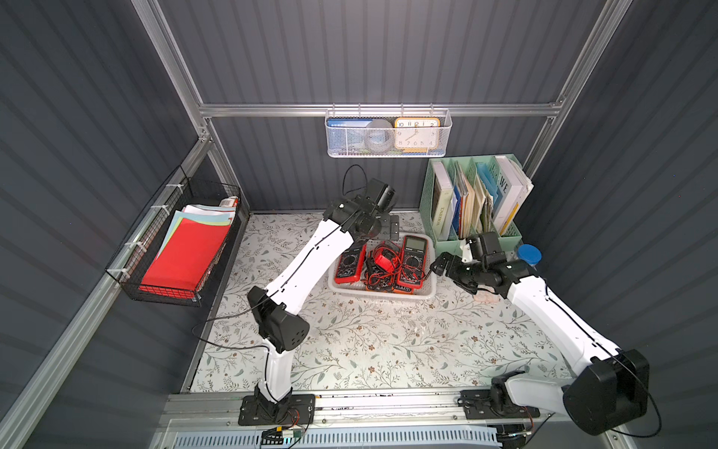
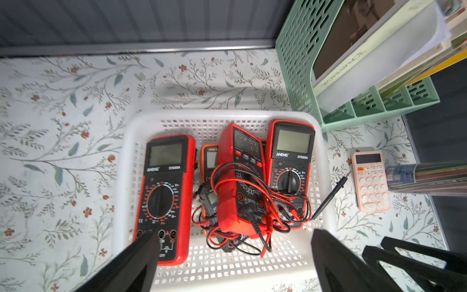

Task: Put the multimeter into the basket
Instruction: Place the multimeter in the basket, then reset both arms

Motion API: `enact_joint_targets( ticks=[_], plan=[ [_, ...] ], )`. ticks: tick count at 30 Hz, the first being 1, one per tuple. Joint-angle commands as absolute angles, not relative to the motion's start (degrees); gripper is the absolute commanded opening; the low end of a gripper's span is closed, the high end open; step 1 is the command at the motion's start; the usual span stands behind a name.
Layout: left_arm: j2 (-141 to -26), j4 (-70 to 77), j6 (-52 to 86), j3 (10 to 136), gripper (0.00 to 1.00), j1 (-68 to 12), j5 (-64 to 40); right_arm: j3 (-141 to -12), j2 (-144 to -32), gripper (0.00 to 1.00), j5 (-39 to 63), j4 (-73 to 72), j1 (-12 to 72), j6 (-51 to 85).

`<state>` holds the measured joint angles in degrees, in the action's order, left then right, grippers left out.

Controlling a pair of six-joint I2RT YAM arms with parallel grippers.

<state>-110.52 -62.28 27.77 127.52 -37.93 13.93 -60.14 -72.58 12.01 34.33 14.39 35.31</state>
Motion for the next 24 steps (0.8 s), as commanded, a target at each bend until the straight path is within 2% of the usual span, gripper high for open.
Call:
enact_joint_targets(
  ticks=[1,7,13,18,20,24],
  plan=[
    [-103.81,-56.04,21.42,119.32,0.99,-37.88,21.03,-62.56,-71.59,0.99,8.82,34.87,14.15,32.77],
    [-86.79,-36.88,6.22,92.61,0.99,-37.79,34.21,-59.69,-64.09,0.99,-10.18,30.31,13.76,29.67],
    [-74.30,-16.88,-4.40,65.60,0.99,-35.40,42.16,-50.02,-56.85,0.99,-22.26,15.42,11.44,23.13],
    [-68.62,-12.42,-0.71,52.70,0.99,-25.79,37.99,-45.03,-58.61,0.99,-31.52,9.13,9.52,16.00],
    [-66.89,-1.17,-4.38,44.29,0.99,-23.87,37.31,-41.25,-60.03,0.99,-34.92,3.83,9.10,14.78],
    [-68.45,11.83,-5.57,34.84,0.99,-19.94,34.58,-32.91,-65.55,0.99,-39.14,-10.50,8.75,11.48]
  ],
)
